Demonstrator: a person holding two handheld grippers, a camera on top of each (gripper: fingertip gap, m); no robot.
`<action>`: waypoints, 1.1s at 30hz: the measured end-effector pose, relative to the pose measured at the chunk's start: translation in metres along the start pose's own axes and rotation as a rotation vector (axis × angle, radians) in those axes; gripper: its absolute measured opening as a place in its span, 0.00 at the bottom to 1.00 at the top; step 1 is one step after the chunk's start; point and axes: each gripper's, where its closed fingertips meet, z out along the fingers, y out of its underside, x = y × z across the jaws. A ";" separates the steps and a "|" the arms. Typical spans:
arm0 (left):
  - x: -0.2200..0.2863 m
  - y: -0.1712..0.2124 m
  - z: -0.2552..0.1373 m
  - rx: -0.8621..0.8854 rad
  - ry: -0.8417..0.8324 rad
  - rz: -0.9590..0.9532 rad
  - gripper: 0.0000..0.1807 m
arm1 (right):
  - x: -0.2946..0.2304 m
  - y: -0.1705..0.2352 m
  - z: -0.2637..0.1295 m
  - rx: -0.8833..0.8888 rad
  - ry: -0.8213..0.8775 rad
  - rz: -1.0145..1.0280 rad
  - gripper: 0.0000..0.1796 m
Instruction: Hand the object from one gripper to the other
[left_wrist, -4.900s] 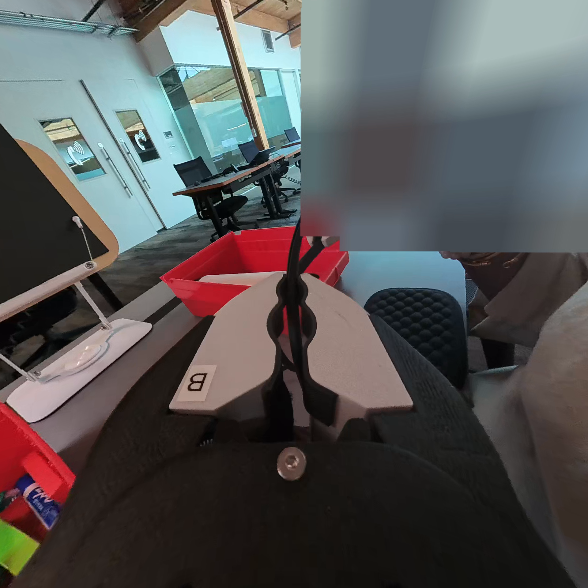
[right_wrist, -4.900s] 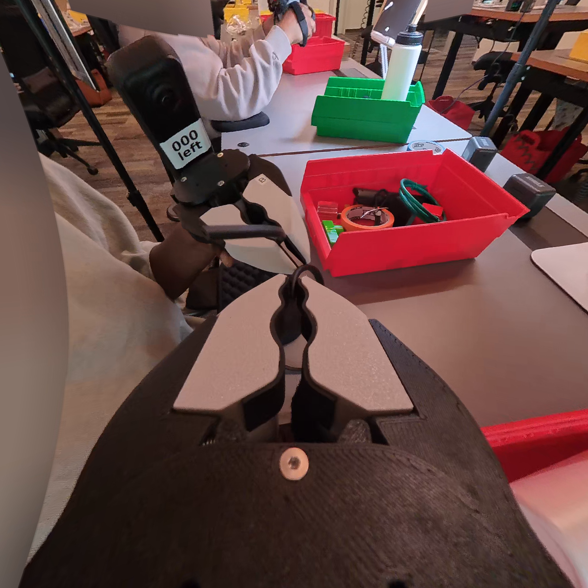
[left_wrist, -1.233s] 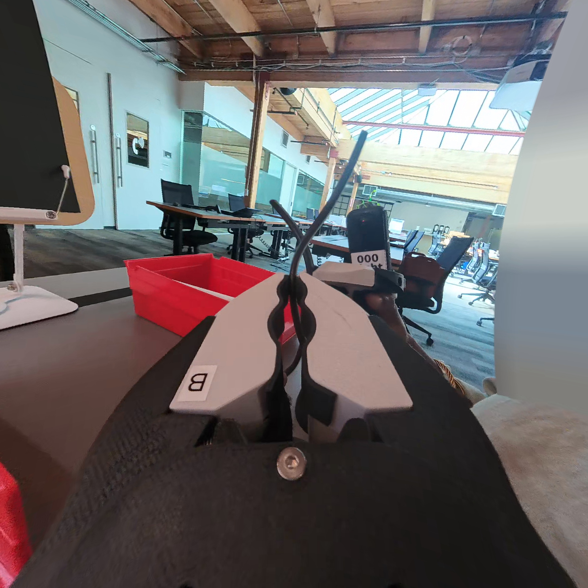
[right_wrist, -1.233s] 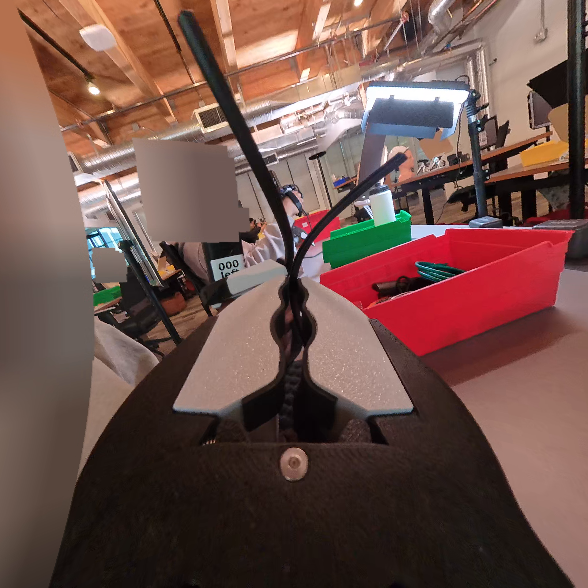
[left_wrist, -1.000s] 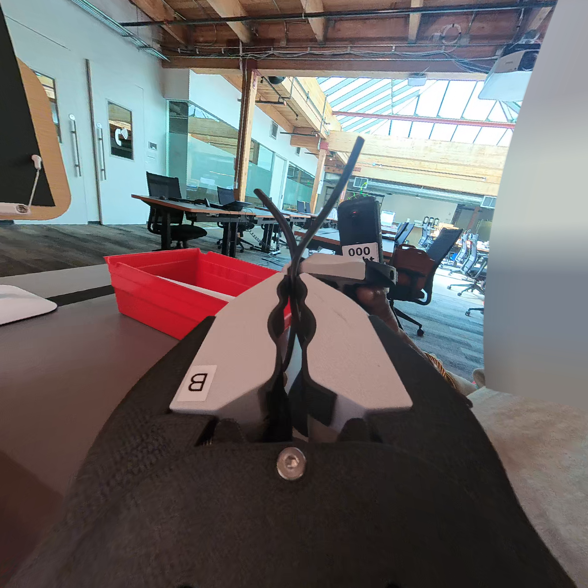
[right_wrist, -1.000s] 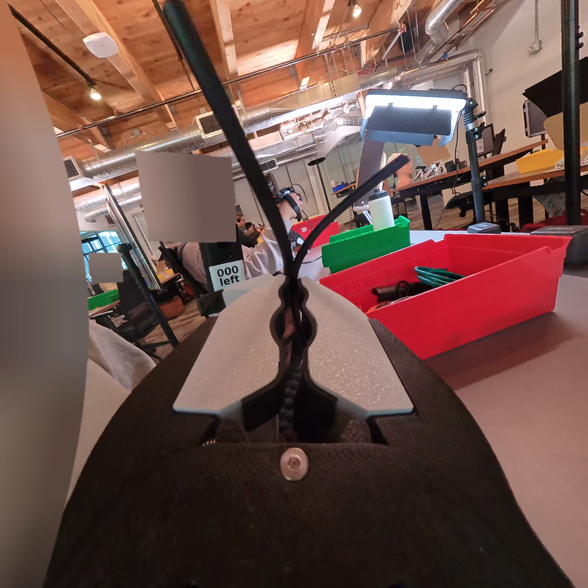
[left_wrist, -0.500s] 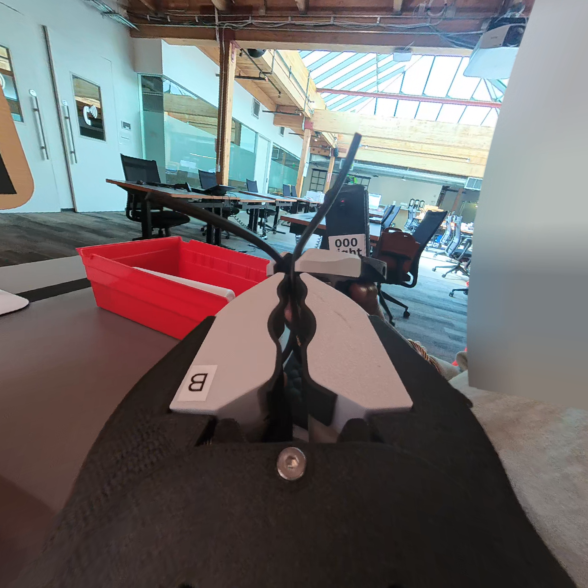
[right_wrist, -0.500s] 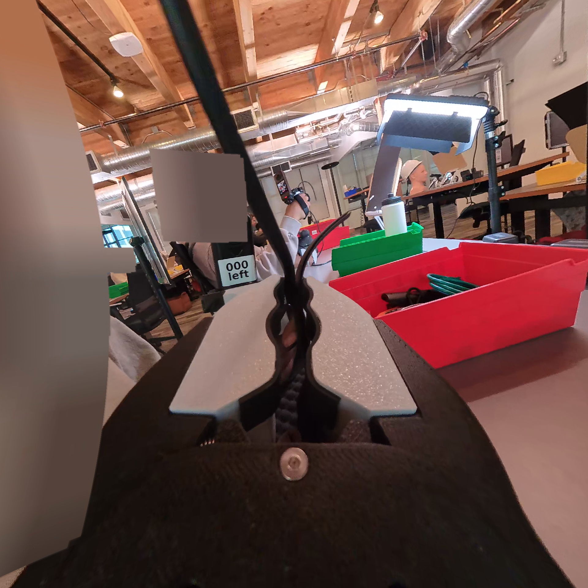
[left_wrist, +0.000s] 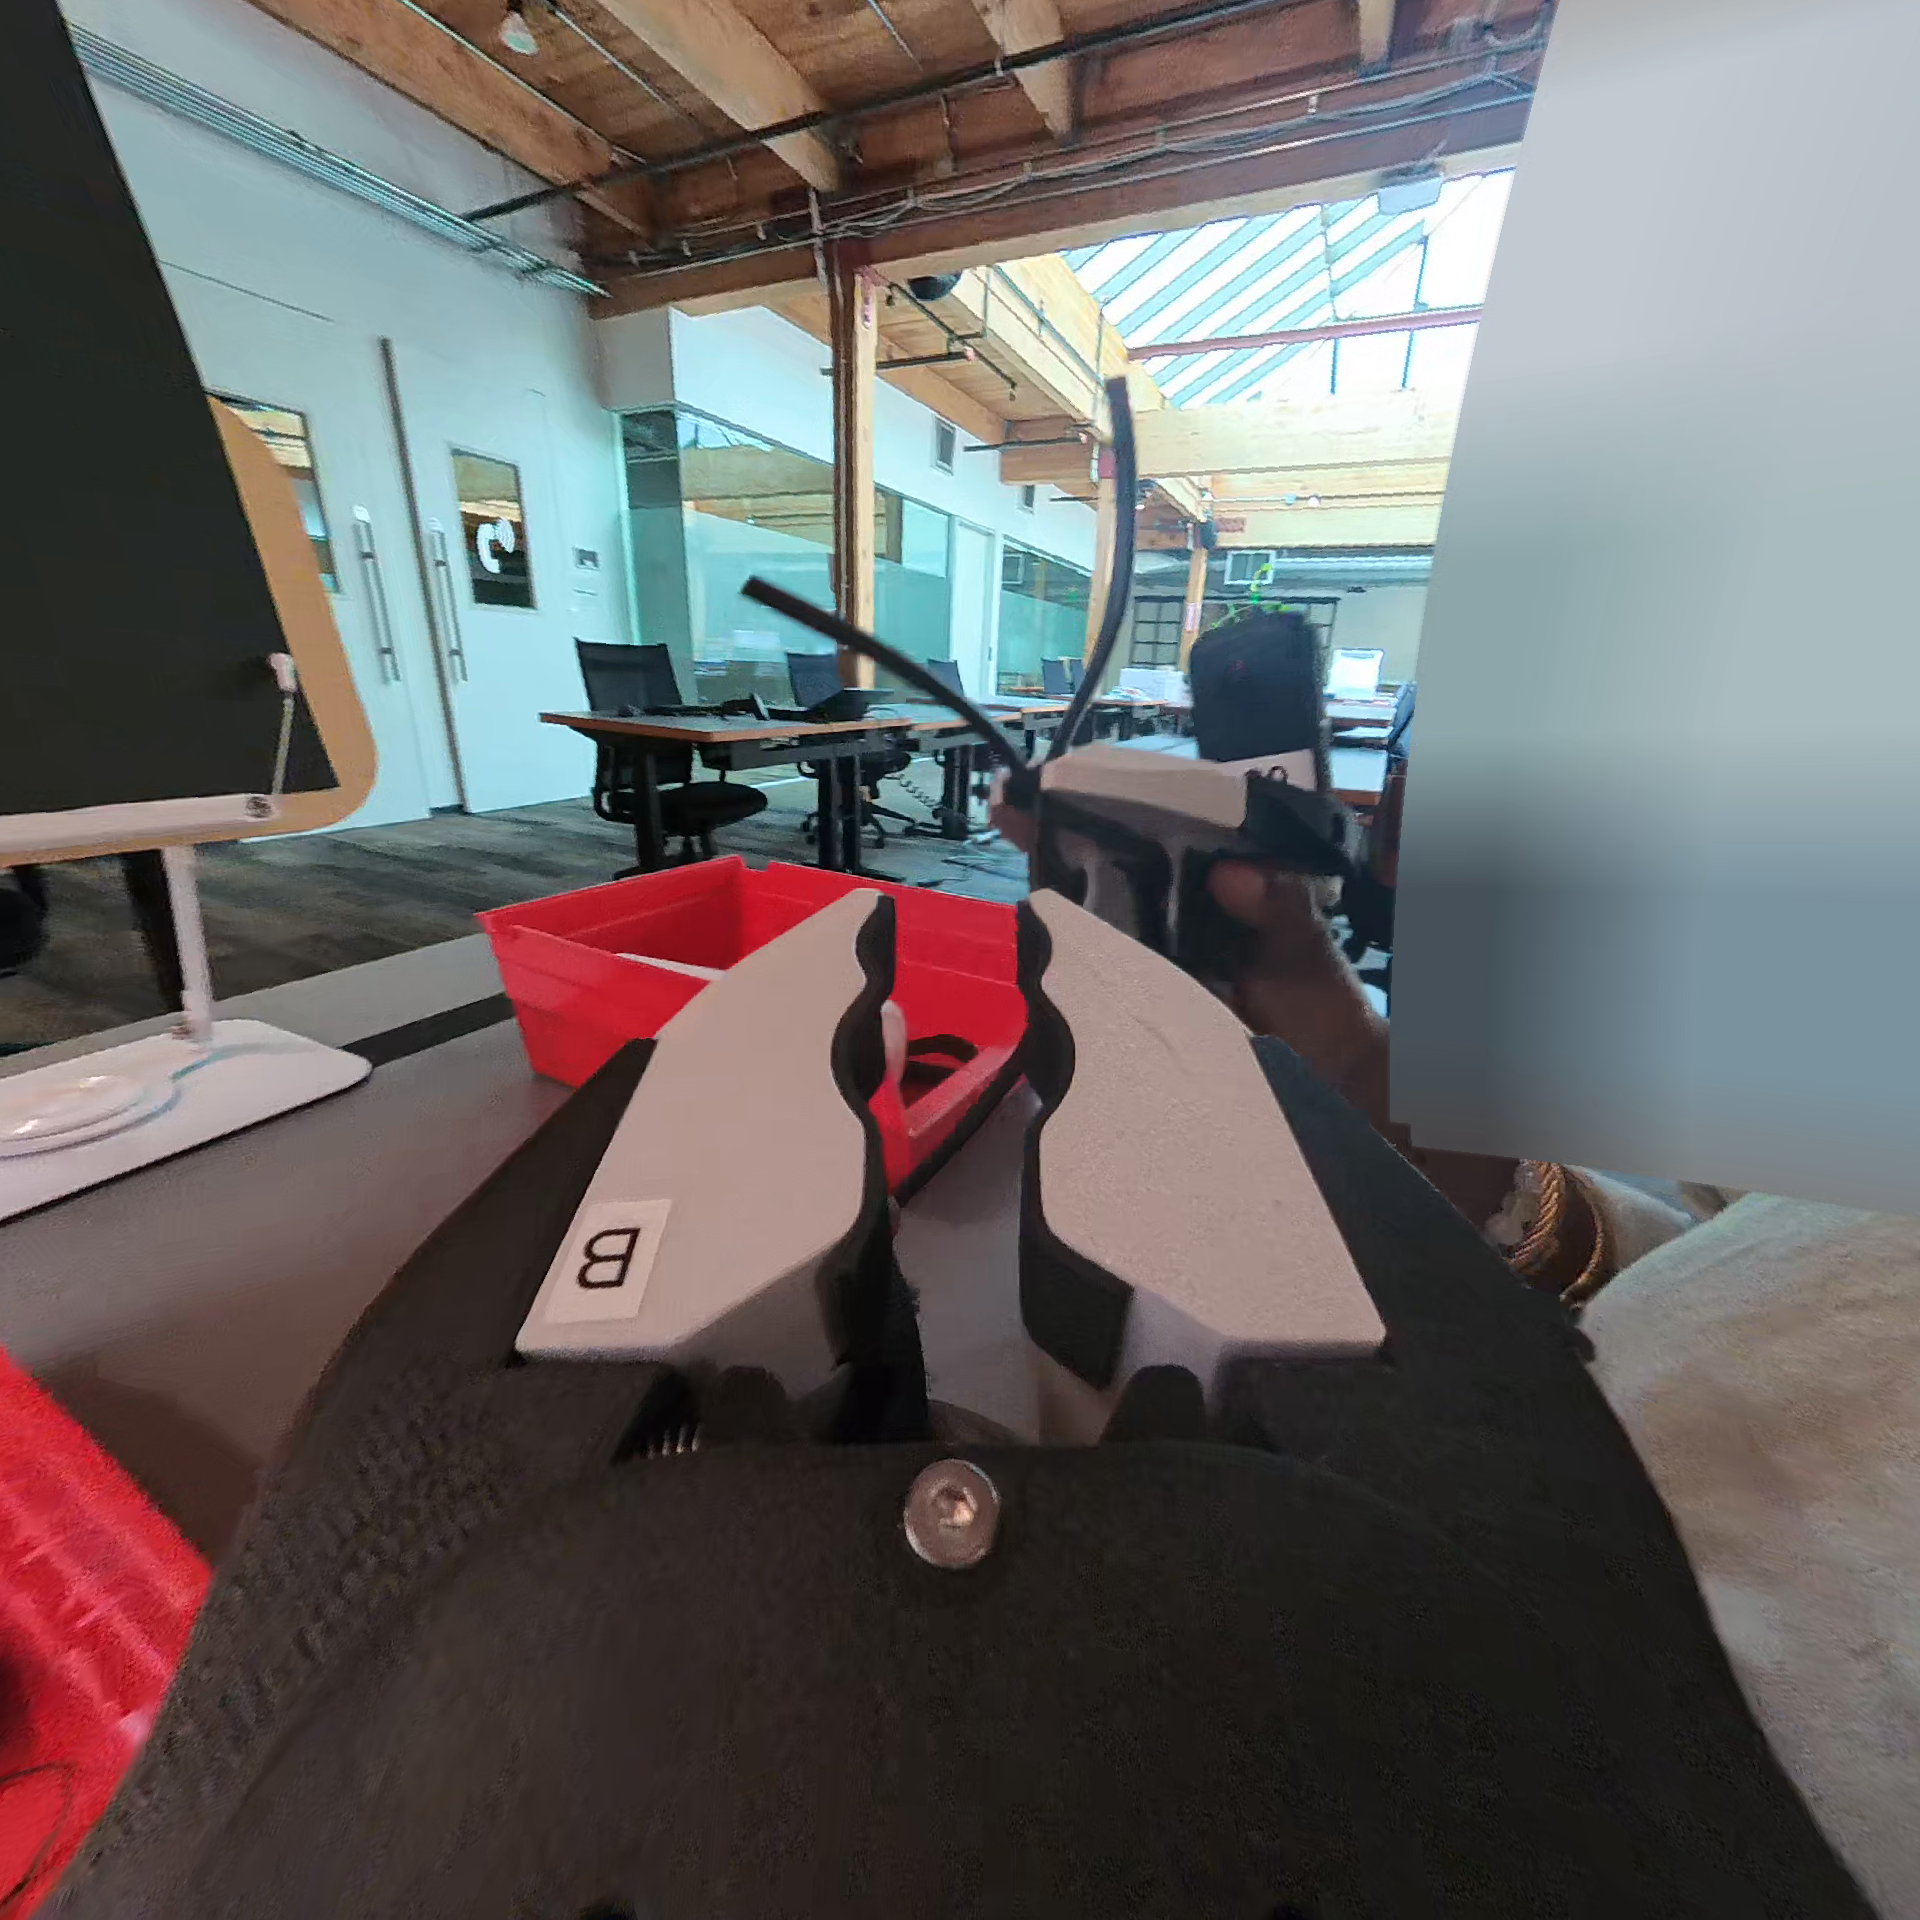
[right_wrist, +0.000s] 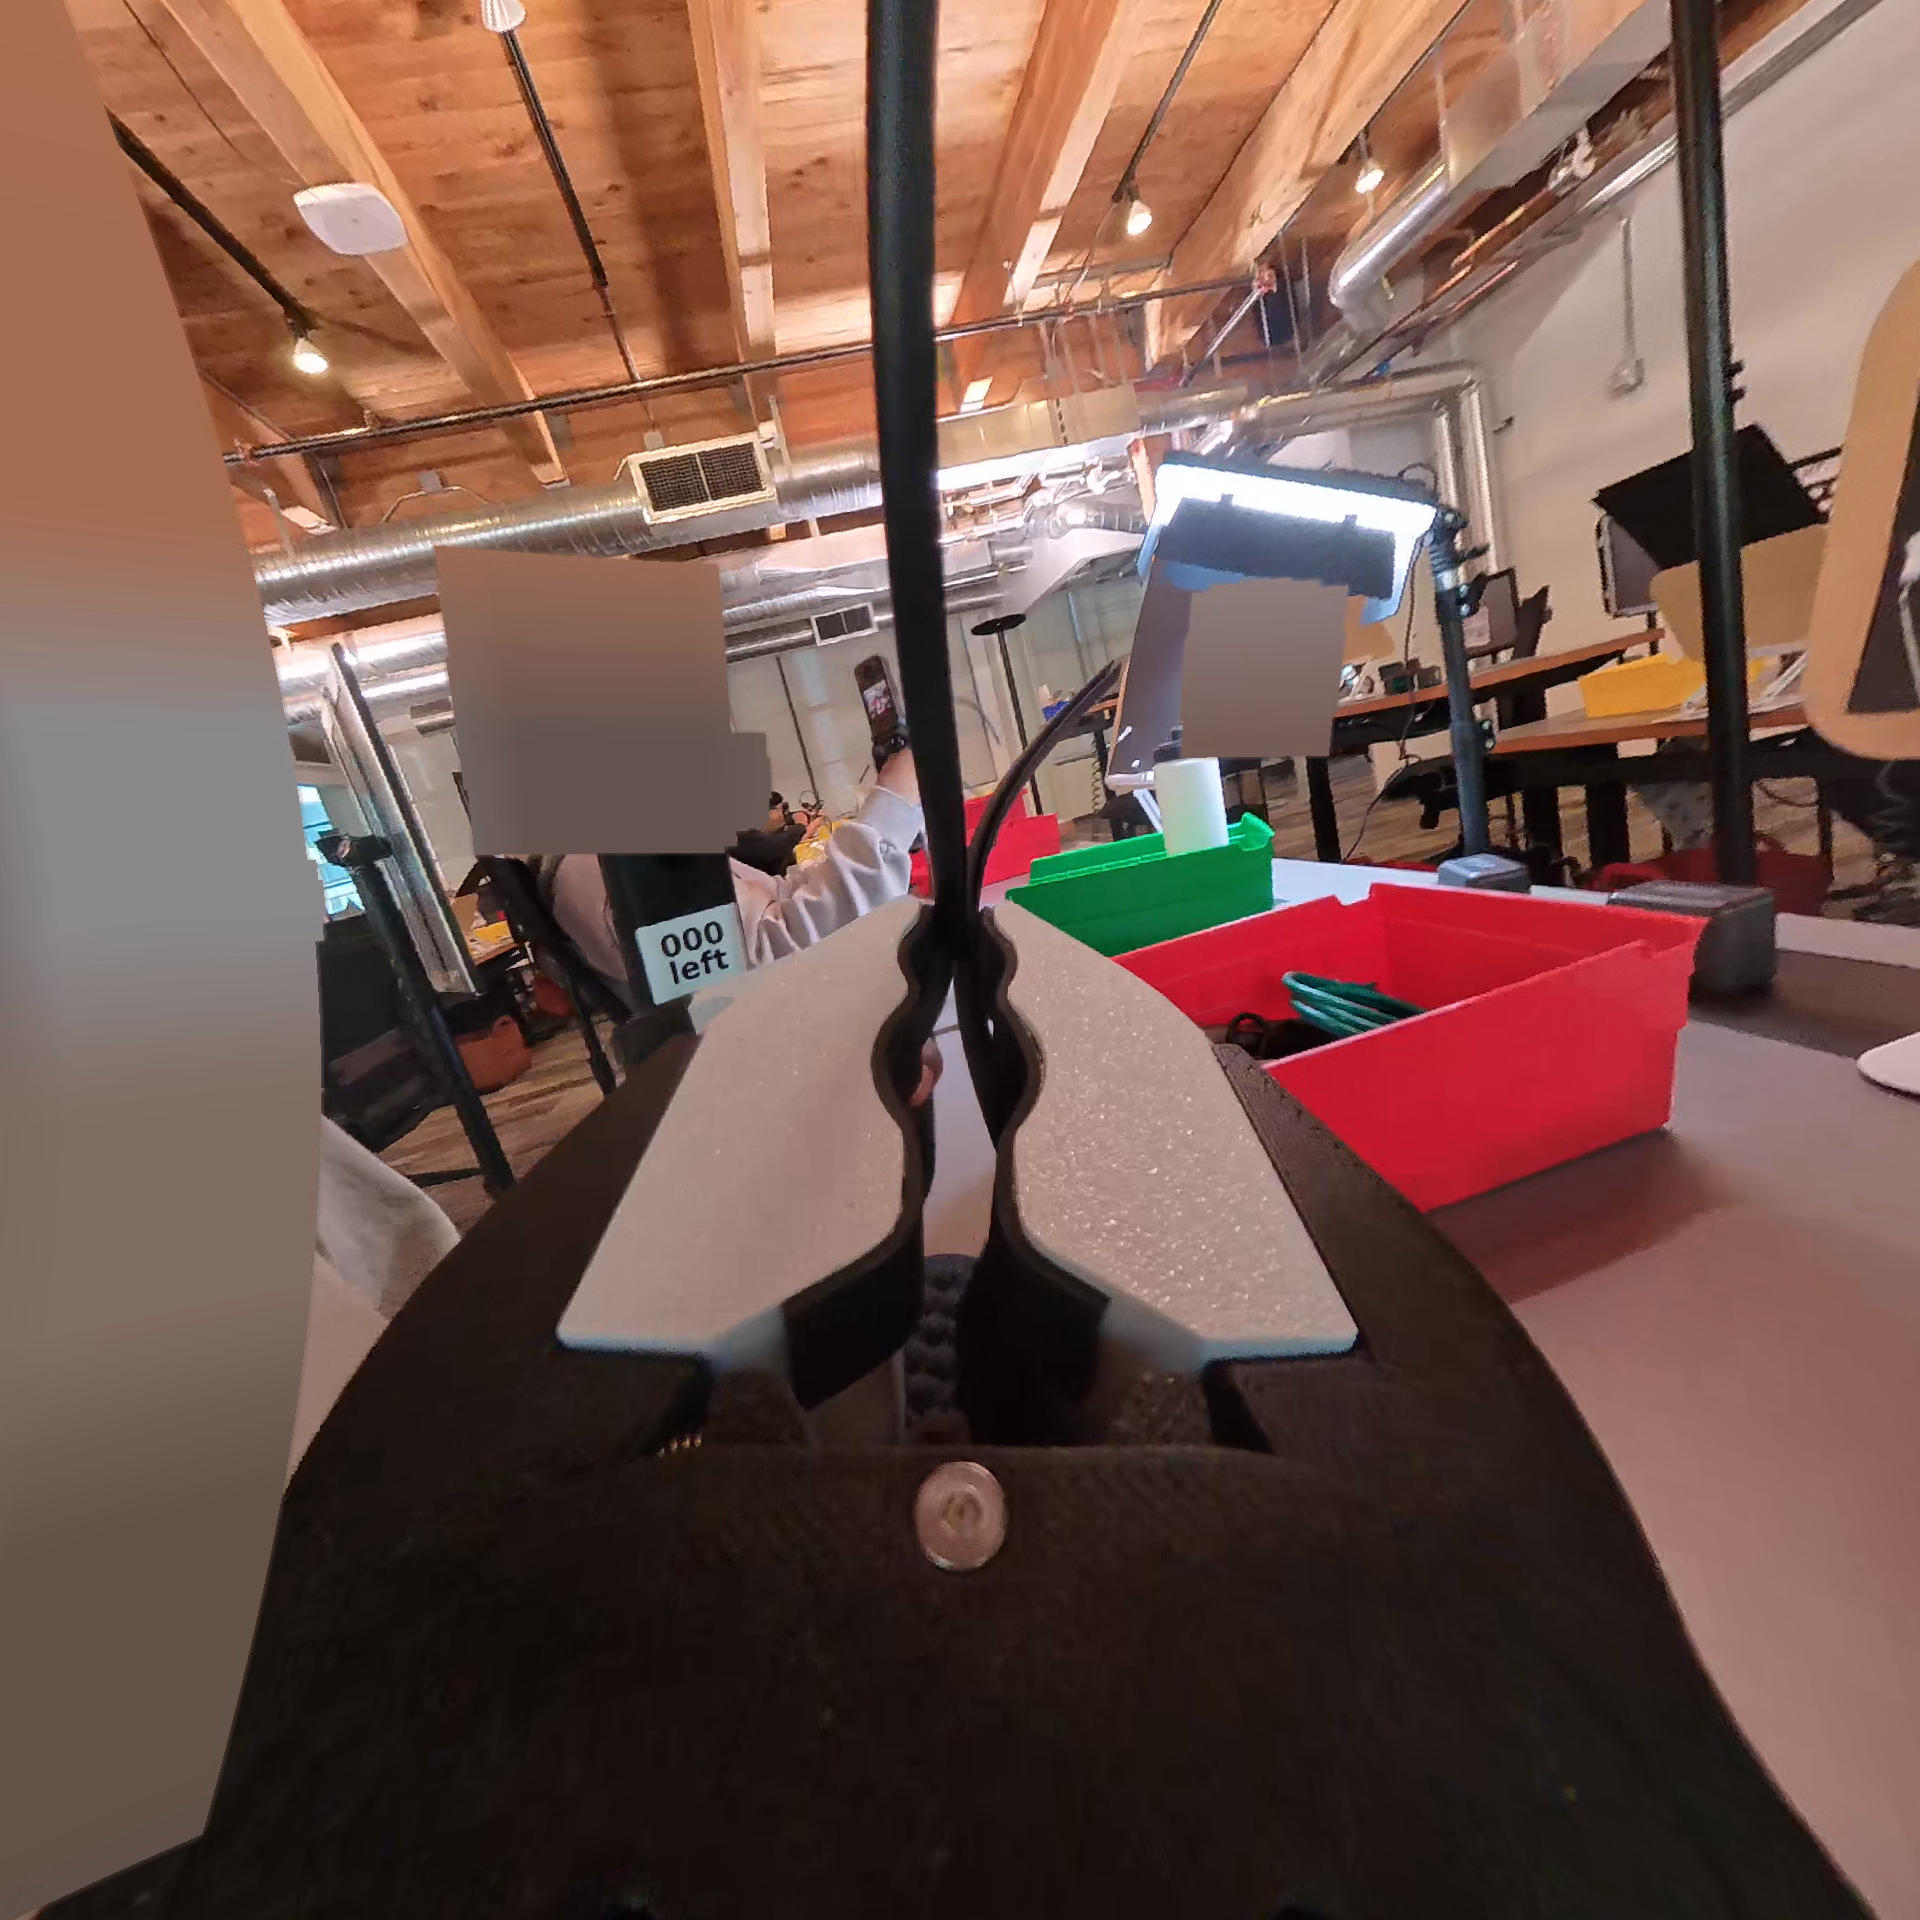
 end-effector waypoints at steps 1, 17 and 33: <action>-0.003 0.000 -0.002 -0.003 -0.017 0.014 0.12 | 0.000 -0.005 -0.001 0.008 0.003 -0.012 0.04; -0.083 -0.043 -0.034 0.007 -0.410 0.055 0.18 | 0.018 -0.168 -0.022 0.215 0.152 -0.280 0.04; -0.089 -0.035 -0.042 0.066 -0.394 -0.005 0.17 | 0.170 -0.149 -0.117 0.055 0.561 -0.302 0.04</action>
